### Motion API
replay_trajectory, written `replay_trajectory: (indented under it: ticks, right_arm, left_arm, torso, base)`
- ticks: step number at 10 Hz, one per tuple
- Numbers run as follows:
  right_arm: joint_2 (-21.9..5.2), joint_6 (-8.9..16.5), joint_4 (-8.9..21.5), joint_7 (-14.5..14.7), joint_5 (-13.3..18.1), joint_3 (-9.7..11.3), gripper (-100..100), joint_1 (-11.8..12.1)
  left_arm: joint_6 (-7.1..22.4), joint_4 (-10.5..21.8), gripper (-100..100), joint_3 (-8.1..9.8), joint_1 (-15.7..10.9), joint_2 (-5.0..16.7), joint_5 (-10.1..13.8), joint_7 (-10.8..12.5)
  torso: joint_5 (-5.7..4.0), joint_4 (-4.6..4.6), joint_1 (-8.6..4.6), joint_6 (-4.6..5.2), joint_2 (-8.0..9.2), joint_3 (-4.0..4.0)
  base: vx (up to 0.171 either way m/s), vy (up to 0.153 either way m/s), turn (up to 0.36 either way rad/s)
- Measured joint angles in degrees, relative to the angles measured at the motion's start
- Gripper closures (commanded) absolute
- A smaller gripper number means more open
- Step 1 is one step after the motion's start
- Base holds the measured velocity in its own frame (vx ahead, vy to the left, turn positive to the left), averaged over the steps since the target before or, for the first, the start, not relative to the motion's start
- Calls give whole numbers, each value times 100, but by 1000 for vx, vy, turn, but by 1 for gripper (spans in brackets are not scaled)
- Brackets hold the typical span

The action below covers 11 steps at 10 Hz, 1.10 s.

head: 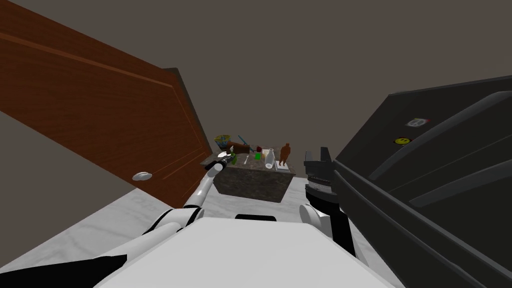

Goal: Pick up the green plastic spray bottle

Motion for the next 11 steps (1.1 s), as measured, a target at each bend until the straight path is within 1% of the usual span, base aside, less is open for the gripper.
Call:
replay_trajectory:
  ticks: [1, 2, 3, 4, 5, 6, 7, 8, 9, 10, 11]
  right_arm:
    - [0, 0, 0, 0, 0, 0, 0, 0]
    - [0, 0, 0, 0, 0, 0, 0, 0]
    - [0, 0, 0, 0, 0, 0, 0, 0]
    - [0, 0, 0, 0, 0, 0, 0, 0]
    - [0, 0, 0, 0, 0, 0, 0, 0]
    - [0, 0, 0, 0, 0, 0, 0, 0]
    - [0, 0, 0, 0, 0, 0, 0, 0]
    - [0, 0, 0, 0, 0, 0, 0, 0]
    - [0, 0, 0, 0, 0, 0, 0, 0]
    - [0, 0, 0, 0, 0, 0, 0, 0]
    - [0, 0, 0, 0, 0, 0, 0, 0]
  left_arm:
    - [-25, 125, -100, -26, -50, 14, 40, -15]
    - [-184, 355, -100, -182, -230, 1, 53, -14]
    - [-222, 469, -100, -160, -391, -84, -165, 87]
    - [-248, 632, -100, -182, -497, -112, -202, 125]
    - [-328, 727, -100, -222, -641, -228, -433, 221]
    - [-423, 834, -100, -311, -775, -237, -446, 266]
    - [-474, 937, -100, -337, -885, -256, -453, 265]
    - [-521, 1125, -100, -384, -990, -236, -399, 247]
    - [-558, 1272, -100, -424, -1035, -214, -345, 228]
    - [-554, 1280, -100, -332, -1136, -374, -715, 343]
    - [-603, 1390, -100, -361, -1314, -429, -823, 414]
  torso:
    - [-2, -2, -10, -1, -7, -4]
    - [-1, 0, 0, 0, 4, 1]
    - [1, 2, 5, 0, 10, 6]
    - [0, 0, -1, -1, 2, 1]
    - [1, 2, 10, -1, 9, 5]
    - [2, 3, 11, -1, 11, 6]
    - [0, 1, -2, -1, 2, 1]
    - [-3, -2, -13, -1, -8, -4]
    - [-4, -4, -19, -1, -13, -8]
    - [-2, -1, -4, -1, 0, -1]
    - [1, 2, 5, 0, 8, 5]
  base:
    - [-62, 52, 44]
    - [-75, 68, 11]
    - [-36, 41, -6]
    - [-67, 82, 45]
    - [-71, 79, 7]
    - [-32, 35, -6]
    - [-6, 4, 0]
    - [4, -9, 1]
    - [-49, 51, 49]
    - [-71, 75, 8]
    - [-43, 44, -14]
